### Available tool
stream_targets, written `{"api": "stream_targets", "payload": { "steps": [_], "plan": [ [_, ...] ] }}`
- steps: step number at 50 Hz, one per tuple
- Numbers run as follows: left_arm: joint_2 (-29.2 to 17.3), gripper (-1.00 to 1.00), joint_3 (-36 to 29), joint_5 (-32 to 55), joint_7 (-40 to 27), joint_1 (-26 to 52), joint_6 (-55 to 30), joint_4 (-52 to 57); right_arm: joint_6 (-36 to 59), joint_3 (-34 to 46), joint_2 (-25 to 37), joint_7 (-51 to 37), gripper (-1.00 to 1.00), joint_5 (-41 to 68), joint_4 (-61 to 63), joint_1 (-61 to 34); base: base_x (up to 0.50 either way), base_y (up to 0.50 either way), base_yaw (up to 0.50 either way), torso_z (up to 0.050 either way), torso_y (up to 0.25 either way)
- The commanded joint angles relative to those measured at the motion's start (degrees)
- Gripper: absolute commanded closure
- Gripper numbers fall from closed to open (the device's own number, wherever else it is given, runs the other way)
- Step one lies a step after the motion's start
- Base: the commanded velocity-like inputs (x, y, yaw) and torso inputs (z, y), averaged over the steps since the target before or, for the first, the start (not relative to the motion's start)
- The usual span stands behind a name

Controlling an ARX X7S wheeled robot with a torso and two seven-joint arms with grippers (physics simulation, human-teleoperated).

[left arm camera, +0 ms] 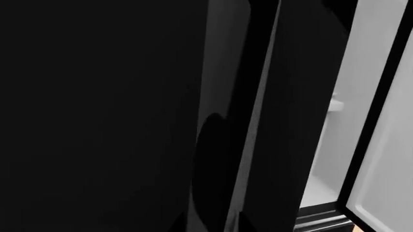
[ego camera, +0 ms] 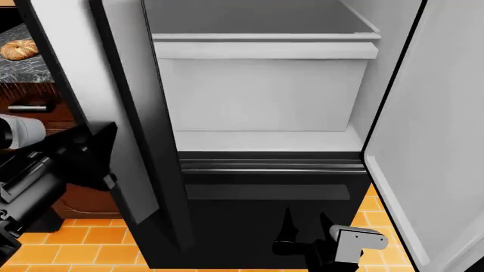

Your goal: Open the fridge doors

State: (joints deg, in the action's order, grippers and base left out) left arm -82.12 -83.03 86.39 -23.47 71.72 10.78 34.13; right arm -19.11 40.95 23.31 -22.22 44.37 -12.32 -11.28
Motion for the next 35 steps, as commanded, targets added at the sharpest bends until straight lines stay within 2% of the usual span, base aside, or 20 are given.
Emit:
{"api": "stream_targets", "payload": {
  "steps": [1,7,35],
  "plan": [
    [-5.7,1.00,-2.1,-0.5,4.9,-5.4,2.2,1.4,0.0,0.1,-0.1,0.0,-1.00,-0.2,-0.2,-0.1,0.00,0.00,0.00,0.000,0.000],
    [-7.8,1.00,-2.5,-1.1,6.1,-5.9,2.8,2.1,0.1,0.1,-0.2,0.2,-1.00,-0.2,-0.5,-0.3,0.00,0.00,0.00,0.000,0.002],
    [-7.9,1.00,-4.1,-3.3,8.5,-8.1,5.3,-0.3,0.3,0.0,-0.3,-0.2,-1.00,-0.2,-0.4,-0.2,0.00,0.00,0.00,0.000,0.001]
  ]
}}
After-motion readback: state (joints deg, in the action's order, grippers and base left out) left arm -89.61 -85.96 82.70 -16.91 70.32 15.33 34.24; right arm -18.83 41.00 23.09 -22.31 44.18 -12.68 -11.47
